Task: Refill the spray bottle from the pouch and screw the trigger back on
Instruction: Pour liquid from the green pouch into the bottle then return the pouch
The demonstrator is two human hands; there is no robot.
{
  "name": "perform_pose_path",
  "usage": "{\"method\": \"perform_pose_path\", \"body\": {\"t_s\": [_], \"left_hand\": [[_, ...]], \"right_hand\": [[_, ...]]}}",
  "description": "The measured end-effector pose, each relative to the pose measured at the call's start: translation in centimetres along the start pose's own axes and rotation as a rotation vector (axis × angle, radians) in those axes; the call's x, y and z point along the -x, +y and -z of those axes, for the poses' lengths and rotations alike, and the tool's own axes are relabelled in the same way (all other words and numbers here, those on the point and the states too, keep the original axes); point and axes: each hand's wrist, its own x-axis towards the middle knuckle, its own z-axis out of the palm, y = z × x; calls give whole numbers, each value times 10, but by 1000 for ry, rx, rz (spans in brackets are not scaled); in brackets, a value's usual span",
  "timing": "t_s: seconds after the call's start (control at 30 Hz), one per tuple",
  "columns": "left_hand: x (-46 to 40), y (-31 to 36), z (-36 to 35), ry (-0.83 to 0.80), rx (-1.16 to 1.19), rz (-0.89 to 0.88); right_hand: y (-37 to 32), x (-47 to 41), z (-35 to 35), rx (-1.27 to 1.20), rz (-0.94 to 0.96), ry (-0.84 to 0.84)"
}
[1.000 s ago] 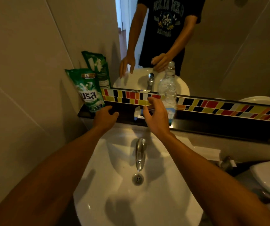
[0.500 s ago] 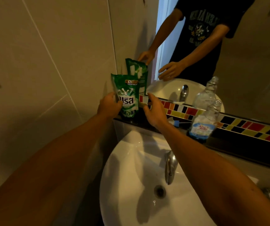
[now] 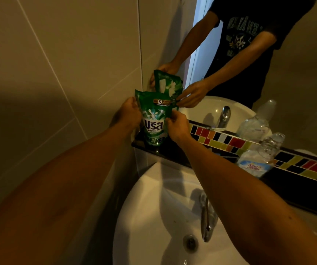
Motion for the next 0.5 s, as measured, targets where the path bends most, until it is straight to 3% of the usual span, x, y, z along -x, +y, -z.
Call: {"method": "perform_pose_path", "body": {"t_s": [0.27, 0.5], "left_hand": [[-9, -15, -13, 62, 123, 55], [17, -12, -19, -17, 349, -69]], "right_hand": [[14, -6, -12, 35, 8, 216], [23, 13, 4, -34, 29, 250]]}}
